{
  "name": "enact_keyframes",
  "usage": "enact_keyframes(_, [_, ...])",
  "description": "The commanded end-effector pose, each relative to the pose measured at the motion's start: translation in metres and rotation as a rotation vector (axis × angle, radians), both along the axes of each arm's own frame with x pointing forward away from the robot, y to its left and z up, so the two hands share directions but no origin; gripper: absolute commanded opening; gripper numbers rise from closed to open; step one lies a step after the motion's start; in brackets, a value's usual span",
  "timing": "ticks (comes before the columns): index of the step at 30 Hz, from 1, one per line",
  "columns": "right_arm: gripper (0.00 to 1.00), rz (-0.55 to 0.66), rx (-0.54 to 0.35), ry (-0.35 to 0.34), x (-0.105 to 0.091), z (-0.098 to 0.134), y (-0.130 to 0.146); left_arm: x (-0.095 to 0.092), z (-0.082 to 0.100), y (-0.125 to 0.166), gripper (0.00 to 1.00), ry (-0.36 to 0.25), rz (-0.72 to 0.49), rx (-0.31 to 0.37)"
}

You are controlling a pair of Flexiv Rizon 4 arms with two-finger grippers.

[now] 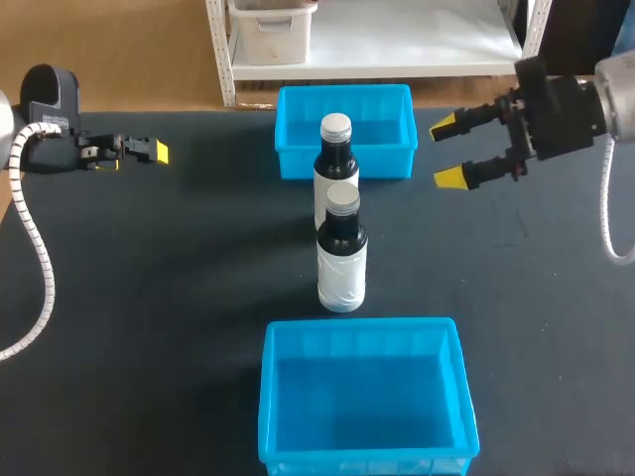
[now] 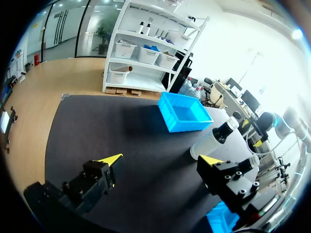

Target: Pick up the bottle, and place it in the far bin if it is heavy, or in the near bin if it is light.

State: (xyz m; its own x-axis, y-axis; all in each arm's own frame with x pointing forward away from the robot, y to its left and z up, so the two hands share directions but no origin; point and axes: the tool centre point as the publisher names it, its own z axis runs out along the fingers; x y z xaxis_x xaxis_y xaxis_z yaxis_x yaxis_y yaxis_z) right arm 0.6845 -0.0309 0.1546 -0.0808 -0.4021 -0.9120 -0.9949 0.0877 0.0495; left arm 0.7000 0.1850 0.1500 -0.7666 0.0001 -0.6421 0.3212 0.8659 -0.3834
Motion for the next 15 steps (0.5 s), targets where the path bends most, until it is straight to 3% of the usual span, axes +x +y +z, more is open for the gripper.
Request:
enact_keyframes(1, [1.0,-0.002,-0.007,-0.001,-0.003,0.0,0.008,0.0,0.0,0.0,1.0,0.0,0.0,0.0])
enact_keyframes(15, [1.0,0.033,-0.033,0.0,-0.025,-0.007,0.04,0.0,0.0,0.0,1.0,0.0,0.0,0.0])
